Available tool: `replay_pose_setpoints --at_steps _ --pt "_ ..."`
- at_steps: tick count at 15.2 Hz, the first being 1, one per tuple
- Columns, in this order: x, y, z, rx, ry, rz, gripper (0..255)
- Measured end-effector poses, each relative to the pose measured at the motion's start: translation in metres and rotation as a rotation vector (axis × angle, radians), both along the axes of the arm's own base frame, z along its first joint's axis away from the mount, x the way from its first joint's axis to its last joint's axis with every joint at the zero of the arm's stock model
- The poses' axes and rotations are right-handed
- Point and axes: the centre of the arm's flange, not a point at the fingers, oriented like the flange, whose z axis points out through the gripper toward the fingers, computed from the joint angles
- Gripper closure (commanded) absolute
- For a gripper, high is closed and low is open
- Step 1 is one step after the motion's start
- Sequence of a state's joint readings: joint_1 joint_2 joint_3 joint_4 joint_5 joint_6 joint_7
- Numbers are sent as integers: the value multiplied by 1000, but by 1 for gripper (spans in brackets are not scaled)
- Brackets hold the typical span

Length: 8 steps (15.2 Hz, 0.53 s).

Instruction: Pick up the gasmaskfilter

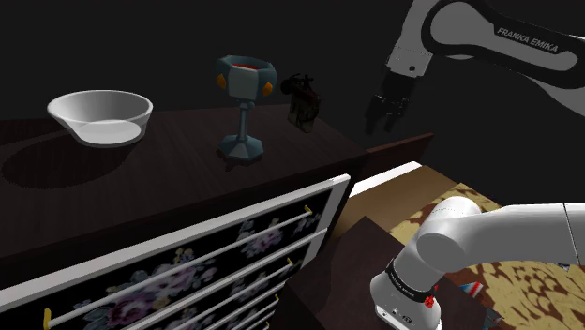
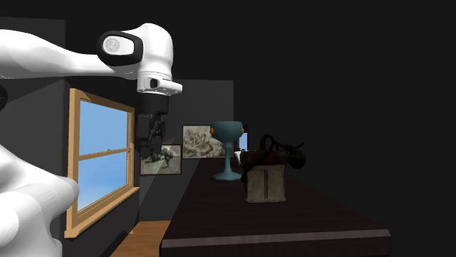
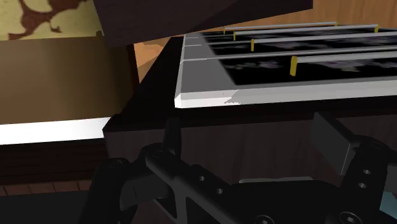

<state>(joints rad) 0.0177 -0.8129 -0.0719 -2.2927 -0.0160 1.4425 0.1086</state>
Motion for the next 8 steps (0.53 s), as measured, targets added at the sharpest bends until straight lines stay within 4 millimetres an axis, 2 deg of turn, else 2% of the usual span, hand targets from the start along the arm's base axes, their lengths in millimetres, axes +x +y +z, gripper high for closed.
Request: replay_pose_setpoints --at_steps 1,3,8 --pt "0 0 0 0 0 0 0" --pt "15 -2 1 -2 0 12 0" --pt "79 -12 5 -7 3 57 0"
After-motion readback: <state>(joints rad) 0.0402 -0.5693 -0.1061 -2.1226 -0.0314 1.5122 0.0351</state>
